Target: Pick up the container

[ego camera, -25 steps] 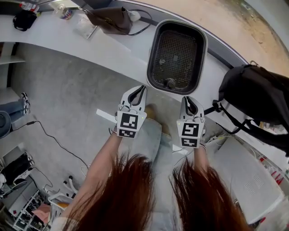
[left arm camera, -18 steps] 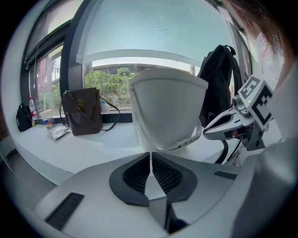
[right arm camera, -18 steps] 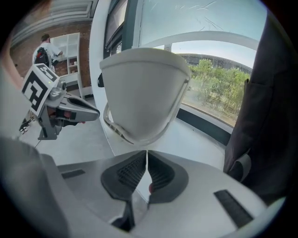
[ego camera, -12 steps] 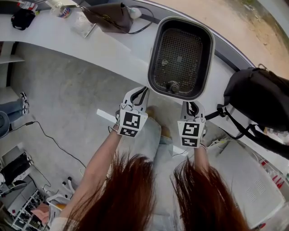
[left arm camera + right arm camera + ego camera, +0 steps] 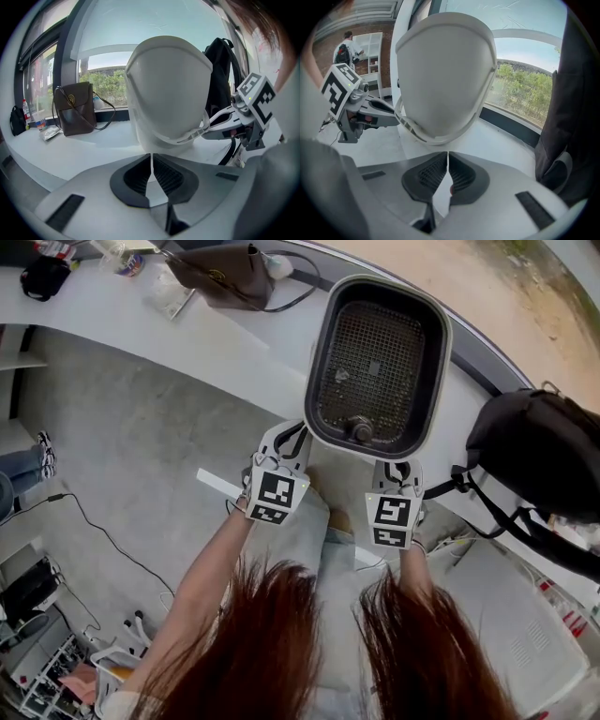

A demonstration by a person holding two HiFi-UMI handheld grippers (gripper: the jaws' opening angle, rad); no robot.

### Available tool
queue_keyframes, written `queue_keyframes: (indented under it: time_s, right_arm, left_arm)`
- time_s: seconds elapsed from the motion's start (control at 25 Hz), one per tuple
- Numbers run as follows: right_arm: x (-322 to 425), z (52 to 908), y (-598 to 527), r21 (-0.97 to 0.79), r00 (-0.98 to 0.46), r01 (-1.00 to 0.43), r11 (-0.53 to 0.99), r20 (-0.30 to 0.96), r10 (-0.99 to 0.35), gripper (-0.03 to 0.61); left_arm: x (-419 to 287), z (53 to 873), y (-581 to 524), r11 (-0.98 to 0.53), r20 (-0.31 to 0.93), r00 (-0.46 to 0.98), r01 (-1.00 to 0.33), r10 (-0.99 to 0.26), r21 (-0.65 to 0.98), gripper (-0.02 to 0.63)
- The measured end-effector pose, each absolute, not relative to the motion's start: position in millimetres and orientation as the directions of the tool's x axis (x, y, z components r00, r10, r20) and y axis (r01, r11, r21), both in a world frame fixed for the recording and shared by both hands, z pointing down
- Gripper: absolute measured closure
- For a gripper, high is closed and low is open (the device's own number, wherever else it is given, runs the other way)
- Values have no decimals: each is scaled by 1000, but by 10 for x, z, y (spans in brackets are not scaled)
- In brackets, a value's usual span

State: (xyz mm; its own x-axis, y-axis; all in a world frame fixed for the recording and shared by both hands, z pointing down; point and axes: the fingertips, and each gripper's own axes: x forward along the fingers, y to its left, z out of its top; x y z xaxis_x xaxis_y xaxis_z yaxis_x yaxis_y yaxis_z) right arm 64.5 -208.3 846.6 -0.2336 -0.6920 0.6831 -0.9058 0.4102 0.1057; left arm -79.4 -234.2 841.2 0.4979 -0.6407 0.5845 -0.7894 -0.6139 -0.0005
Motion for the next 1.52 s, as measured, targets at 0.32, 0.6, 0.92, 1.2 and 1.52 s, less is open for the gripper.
queue_keyframes:
  time_s: [0.32,0.6,0.92,1.2,1.52]
  right_arm:
    - [638,8485,-2163,92,-236,-913,398,676,-698,552]
    - [619,8471,-2192,75,-246,-918,389,662,-708,552]
    - [604,8427,-2173,73,-250,-916,395,667,-702,552]
    - [585,8323,-2075,52,-254,-919,390,679,-689,552]
    - [577,8127,-1952,41,-258,-920,391,687,-679,552]
  left_arm:
    - [-684,8389,-2424,-625,566,514,-781,-644,-2,594]
    - [-653,8398,-2421,-636,570,519,-772,-638,-9,594]
    - [-655,8354,-2375,-641,578,522,-767,-627,-2,595]
    - [-674,8239,-2291,-653,589,525,-758,-614,-5,595]
    - [-694,8053,-2181,-646,604,515,-763,-608,-1,595]
